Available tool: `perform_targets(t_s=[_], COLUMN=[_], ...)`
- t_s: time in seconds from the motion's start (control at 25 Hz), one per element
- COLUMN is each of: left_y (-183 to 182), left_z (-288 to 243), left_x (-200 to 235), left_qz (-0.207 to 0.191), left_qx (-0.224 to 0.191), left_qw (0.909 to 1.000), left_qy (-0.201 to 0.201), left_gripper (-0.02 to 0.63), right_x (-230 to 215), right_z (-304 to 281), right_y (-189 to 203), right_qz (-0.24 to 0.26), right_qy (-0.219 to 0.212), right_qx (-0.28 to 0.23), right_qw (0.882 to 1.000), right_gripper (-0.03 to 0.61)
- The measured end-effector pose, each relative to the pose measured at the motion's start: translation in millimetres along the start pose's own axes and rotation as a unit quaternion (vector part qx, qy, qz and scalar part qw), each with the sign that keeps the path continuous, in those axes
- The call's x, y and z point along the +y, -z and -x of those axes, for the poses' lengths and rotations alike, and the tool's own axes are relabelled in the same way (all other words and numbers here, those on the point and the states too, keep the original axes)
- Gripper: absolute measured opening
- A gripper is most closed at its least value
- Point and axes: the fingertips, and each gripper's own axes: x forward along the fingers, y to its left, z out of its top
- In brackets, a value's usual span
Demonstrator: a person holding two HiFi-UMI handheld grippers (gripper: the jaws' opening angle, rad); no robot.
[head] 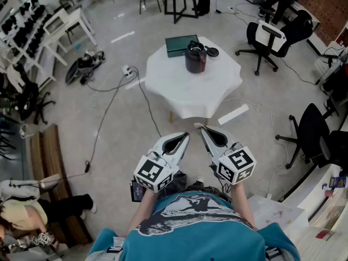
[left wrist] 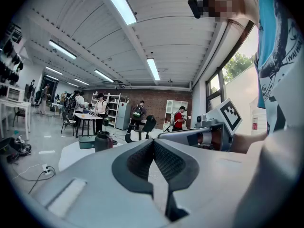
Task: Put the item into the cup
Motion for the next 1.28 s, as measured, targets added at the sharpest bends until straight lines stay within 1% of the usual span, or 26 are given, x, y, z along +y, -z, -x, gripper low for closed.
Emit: perform_targets(t_s=[0.24,0.72,1.04,1.28], left_y=[-1,-3,2,11], left_z=[2,14,28,21], left_x=[15,55,90,97], left_qz=[0.001,0.006,0.008,0.021], left_qx=[-0.001,-0.001,0.011,0.022], left_qw=[1.0,0.9999,0.9996,0.9985], left_qy=[0.003,0.014,0.027,0.045], left_gripper=[0.006,0.006,0.006,0.006], right_x=[-1,7,11,2], right_z=[-15,-64,-94,-94], right_y=[-2,-2,2,8], right_qz=[-0.006,-0.01,-0.022,-0.037], right_qy=[0.006,0.005,0.033,0.054], right_qx=[-0.009,-0.001,-0.005,0.006], right_qw=[1.0,1.0,0.999,0.998], right_gripper=[0.002,0.002,0.002,0.002])
